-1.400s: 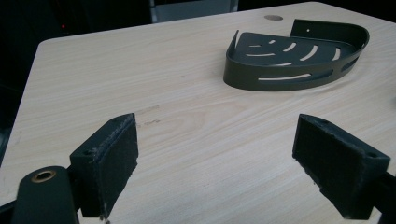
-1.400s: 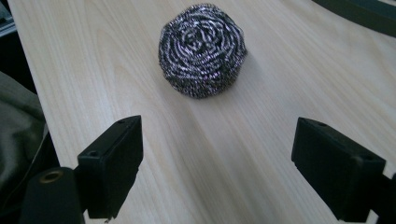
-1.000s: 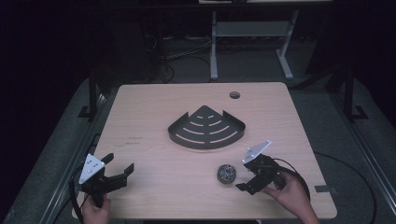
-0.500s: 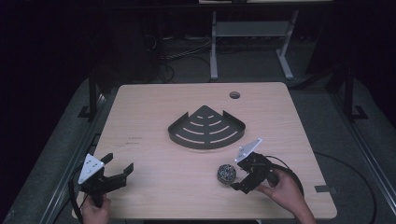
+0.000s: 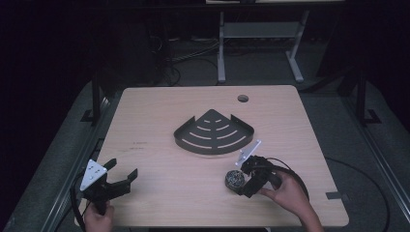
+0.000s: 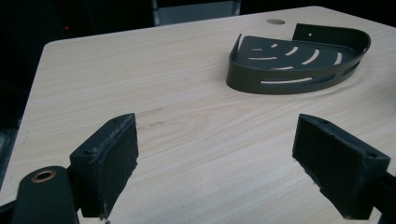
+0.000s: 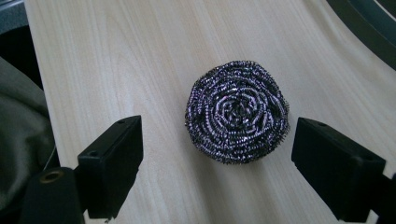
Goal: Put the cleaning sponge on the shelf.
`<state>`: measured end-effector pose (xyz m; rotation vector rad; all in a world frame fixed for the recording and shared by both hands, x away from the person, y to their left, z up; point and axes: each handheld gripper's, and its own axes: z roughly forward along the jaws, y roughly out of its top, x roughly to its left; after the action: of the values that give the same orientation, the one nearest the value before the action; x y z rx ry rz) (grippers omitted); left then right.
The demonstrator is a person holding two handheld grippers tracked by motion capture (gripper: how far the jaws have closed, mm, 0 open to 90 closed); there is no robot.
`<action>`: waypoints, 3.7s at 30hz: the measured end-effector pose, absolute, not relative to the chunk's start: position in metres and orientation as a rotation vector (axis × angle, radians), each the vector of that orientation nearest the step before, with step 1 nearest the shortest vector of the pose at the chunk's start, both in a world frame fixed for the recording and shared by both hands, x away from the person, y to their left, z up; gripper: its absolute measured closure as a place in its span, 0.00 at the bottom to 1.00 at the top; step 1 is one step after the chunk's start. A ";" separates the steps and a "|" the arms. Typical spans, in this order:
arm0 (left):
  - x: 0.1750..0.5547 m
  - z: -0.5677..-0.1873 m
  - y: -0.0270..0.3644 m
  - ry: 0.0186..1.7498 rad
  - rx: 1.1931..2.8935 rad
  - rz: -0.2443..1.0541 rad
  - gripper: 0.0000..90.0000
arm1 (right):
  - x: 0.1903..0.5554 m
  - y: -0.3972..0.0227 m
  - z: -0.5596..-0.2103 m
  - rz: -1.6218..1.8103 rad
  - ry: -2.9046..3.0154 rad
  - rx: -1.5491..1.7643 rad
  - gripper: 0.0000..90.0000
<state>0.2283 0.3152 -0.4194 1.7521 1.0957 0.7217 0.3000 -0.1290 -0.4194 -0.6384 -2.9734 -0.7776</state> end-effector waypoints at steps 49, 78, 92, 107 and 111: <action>0.228 -0.418 0.316 1.096 1.737 0.717 0.15 | 0.327 -0.102 -0.443 -0.512 -2.997 -0.591 0.24; 0.227 -0.417 0.317 1.101 1.725 0.719 0.15 | 0.323 -0.099 -0.423 -0.567 -2.997 -0.485 0.37; 0.228 -0.417 0.318 1.103 1.724 0.719 0.15 | 0.331 -0.106 -0.407 -0.597 -2.974 -0.482 0.37; 0.228 -0.417 0.317 1.100 1.724 0.715 0.15 | 0.339 -0.109 -0.394 -0.611 -2.968 -0.482 0.37; 0.228 -0.417 0.317 1.100 1.721 0.713 0.15 | 0.341 -0.109 -0.392 -0.607 -2.965 -0.487 0.37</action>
<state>0.2280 0.3166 -0.4173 1.7213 1.0998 0.7126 0.3413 -0.1091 -0.3916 -0.4871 -2.9647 -0.6073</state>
